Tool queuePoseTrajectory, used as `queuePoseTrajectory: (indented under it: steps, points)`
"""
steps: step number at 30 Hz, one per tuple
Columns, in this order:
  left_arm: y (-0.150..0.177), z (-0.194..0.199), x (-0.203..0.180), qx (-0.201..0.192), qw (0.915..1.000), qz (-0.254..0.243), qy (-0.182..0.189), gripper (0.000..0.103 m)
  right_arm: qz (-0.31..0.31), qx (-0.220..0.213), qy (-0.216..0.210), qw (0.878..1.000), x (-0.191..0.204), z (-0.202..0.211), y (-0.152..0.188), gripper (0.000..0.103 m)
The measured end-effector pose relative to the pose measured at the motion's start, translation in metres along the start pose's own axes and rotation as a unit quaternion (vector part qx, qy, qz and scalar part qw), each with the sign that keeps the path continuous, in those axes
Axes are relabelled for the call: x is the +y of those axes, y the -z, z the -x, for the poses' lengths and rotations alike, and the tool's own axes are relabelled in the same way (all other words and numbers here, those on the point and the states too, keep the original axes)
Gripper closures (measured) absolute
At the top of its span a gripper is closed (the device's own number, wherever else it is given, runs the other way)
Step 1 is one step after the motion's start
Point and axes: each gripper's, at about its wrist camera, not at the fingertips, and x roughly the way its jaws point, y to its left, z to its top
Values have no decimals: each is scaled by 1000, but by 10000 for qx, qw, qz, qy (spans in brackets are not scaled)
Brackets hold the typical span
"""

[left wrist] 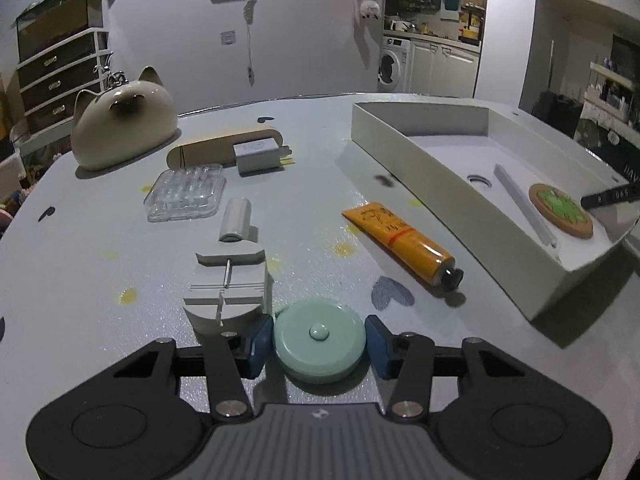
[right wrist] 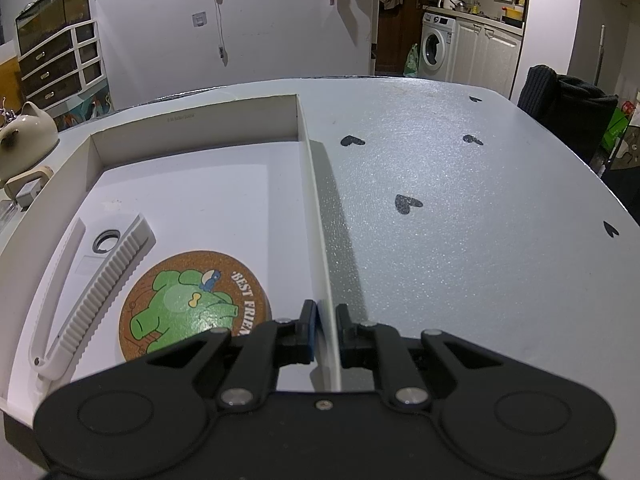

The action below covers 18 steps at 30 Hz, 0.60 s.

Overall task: Organize rigid objects
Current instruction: 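Move the left tool back and grasp the pale green round disc, then carry the green disc into the box and open the left tool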

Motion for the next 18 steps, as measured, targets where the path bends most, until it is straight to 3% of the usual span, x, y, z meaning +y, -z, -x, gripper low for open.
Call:
queuePoseTrajectory:
  steps: [9,18]
  points:
    - [-2,13,-2,-141,9997,-38,194,53,17,-8,-5,10000,0,0,0,92]
    - [-36,26,-37,-537,9953,-303,748,53,6,-7,-5,10000,0,0,0,92]
